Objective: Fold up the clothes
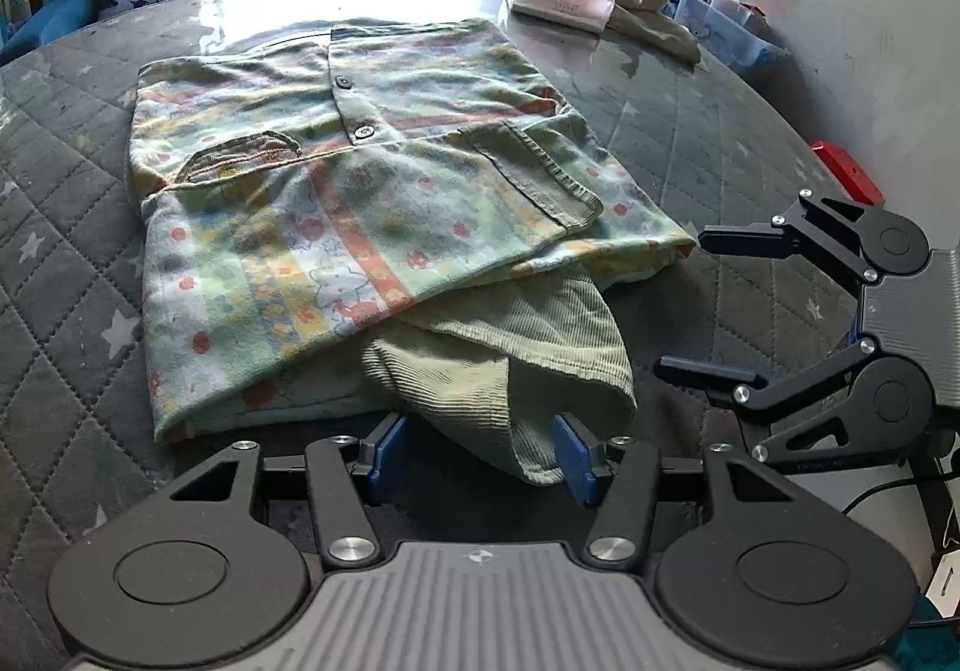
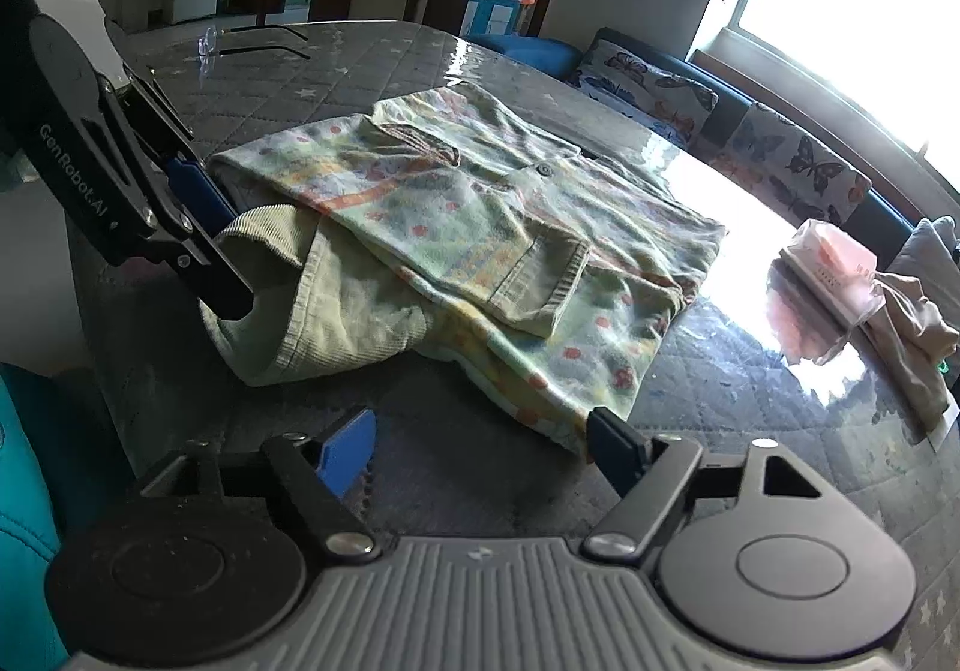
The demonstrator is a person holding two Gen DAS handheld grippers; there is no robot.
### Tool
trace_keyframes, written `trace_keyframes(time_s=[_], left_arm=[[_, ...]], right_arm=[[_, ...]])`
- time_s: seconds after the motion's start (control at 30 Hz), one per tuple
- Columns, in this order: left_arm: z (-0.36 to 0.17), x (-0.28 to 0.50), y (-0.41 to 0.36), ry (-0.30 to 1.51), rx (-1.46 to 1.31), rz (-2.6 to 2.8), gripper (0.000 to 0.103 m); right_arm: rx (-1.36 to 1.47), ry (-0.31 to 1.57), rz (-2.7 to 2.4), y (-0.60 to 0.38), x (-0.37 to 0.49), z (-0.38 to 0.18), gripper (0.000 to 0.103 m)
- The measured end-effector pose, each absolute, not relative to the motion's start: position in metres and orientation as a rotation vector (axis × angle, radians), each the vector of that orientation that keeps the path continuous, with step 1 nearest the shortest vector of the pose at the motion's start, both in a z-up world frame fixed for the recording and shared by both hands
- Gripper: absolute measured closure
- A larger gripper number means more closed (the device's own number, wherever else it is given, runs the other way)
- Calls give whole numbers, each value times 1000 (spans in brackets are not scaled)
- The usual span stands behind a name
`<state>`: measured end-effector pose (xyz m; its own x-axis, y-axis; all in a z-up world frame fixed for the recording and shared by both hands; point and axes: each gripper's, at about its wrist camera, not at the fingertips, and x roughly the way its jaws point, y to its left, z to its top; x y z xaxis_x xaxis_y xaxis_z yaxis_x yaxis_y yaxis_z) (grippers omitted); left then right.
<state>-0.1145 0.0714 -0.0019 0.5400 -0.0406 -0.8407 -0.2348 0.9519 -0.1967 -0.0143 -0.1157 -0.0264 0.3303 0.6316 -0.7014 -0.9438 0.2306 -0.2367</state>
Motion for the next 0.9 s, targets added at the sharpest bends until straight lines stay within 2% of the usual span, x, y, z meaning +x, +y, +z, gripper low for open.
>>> trace_keyframes(time_s=[0.2,0.3,0.37,0.5,0.53,0.6,0.7,0.8,0.9], left_arm=[[-4,-111,68,1015,-290,113,45],[-4,-110,67,1017,-294,112,42],[-5,-108,67,1020,-294,113,41],[-4,-106,66,1023,-297,102,43],[-4,-106,65,1024,-298,99,45],[-4,-105,65,1026,-302,93,66],[-3,-104,70,1025,-320,87,82],[2,-103,74,1010,-324,82,87],[12,-100,80,980,-323,77,89]], right_arm=[[-696,548,1139,-118,-13,-30,15],[-681,561,1127,-120,-11,-32,7],[-668,569,1119,-122,-10,-33,6],[-628,598,1110,-124,-5,-35,2],[-619,603,1108,-125,-4,-36,1],[-585,628,1107,-127,1,-37,0],[-510,686,1109,-131,10,-41,0],[-474,694,1116,-136,13,-43,0],[-492,673,1115,-135,10,-42,0]])
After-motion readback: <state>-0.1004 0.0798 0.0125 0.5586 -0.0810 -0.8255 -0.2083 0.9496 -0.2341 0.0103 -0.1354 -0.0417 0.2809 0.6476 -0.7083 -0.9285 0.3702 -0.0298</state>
